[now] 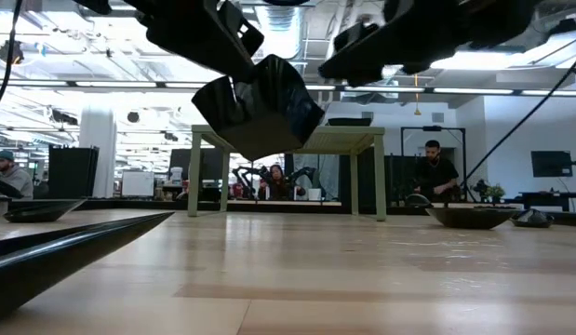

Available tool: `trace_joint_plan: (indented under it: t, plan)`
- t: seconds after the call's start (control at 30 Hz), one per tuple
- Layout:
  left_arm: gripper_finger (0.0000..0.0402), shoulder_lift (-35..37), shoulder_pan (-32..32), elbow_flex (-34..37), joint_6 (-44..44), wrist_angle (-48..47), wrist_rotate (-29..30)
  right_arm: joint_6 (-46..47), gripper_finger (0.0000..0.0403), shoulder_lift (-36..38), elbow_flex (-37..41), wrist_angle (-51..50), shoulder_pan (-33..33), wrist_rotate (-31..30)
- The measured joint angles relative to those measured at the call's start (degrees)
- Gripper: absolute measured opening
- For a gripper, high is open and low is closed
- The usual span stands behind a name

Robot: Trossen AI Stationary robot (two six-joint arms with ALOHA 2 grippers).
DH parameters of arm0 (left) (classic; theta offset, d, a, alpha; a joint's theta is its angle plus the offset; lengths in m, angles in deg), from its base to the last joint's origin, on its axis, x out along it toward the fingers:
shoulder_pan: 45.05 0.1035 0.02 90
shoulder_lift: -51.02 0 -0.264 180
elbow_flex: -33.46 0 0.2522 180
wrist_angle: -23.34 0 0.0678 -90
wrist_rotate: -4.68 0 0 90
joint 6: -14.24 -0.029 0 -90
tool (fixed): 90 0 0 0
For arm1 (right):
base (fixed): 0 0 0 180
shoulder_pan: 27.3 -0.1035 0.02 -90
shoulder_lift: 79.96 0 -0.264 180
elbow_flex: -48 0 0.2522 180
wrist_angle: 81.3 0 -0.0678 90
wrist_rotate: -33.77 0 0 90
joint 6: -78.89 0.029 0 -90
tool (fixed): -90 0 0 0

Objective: Pick & Place Mini shaped plates
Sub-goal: Stack the distorted square plate on top of the other distorted square plates on the shelf

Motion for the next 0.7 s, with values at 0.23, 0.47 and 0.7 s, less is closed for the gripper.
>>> trace_joint_plan:
  t: [0.23,0.47,0.7]
  plan:
    - [0.0007,0.0,-0.4,0.0,0.0,0.0,-0.1,0.0,0.0156,-5.6,-5.1,-3.2,0.1,4.8]
    - [0.0008,0.0,-0.4,0.0,0.0,0.9,-3.4,0.0,0.0108,-8.8,-8.1,-5.1,1.4,6.0]
    - [0.0008,0.0,-0.4,0.0,0.0,1.5,-3.4,-0.1,0.0073,-8.9,-8.7,-5.4,2.6,9.0]
